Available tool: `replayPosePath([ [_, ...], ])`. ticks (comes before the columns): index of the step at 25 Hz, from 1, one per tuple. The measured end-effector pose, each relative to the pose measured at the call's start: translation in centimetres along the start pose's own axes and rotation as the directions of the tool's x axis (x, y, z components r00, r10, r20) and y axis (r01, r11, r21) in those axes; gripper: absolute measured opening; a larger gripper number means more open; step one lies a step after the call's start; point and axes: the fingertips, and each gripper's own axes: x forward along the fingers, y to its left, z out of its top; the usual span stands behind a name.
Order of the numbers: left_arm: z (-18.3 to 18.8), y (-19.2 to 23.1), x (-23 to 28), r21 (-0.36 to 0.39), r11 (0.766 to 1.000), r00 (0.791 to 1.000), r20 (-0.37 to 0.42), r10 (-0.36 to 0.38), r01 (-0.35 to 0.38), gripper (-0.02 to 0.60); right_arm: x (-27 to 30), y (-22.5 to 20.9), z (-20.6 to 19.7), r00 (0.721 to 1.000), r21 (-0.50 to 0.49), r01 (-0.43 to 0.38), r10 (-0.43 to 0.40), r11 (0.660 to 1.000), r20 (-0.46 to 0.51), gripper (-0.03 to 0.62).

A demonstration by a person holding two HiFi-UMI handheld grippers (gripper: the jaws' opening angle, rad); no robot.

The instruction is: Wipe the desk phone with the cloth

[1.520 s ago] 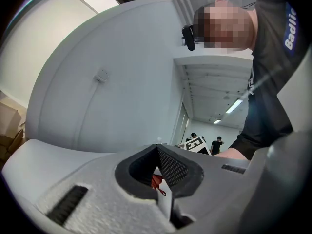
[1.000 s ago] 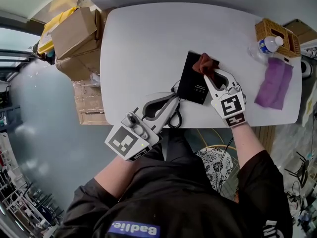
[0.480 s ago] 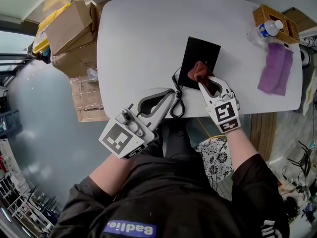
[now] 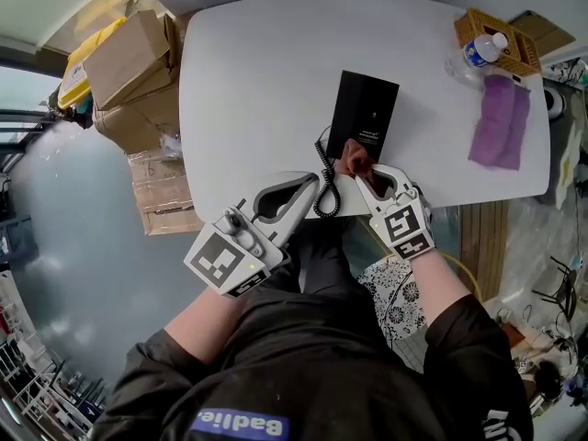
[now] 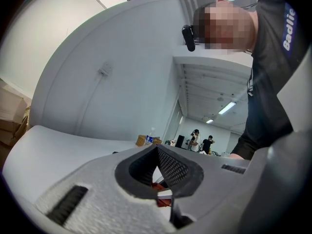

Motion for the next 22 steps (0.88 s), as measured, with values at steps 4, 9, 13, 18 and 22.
replayPosePath([
  [4, 1.8, -0.2, -0.1, 0.01, 1.0, 1.0, 0.025, 0.008, -0.009, 0.0, -0.8, -2.3, 3.6, 0.999, -0.034, 0.025, -0.024, 0.999, 0.037, 0.071],
  [9, 4.0, 0.4, 0.1, 0.027, 0.999, 0.998, 0.049, 0.039, -0.04, 0.0, -0.2, -6.5, 8.9, 0.996, -0.116, 0.054, -0.046, 0.992, 0.075, 0.071],
  [13, 5.2, 1.1, 0.4, 0.004, 0.997, 0.996, 0.054, 0.074, -0.074, 0.0, 1.1, -9.4, 11.8, 0.996, -0.18, 0.068, -0.055, 0.981, 0.076, 0.071],
  [18, 5.8, 2.5, 0.4, -0.011, 0.992, 0.989, 0.073, 0.128, -0.127, 0.0, 4.0, -11.4, 12.5, 0.998, -0.199, 0.047, -0.038, 0.979, 0.05, 0.071],
  [22, 5.1, 3.7, 0.0, -0.04, 0.985, 0.984, 0.059, 0.17, -0.168, 0.0, 5.8, -10.7, 11.5, 1.0, -0.183, 0.0, 0.004, 0.983, 0.021, 0.071],
])
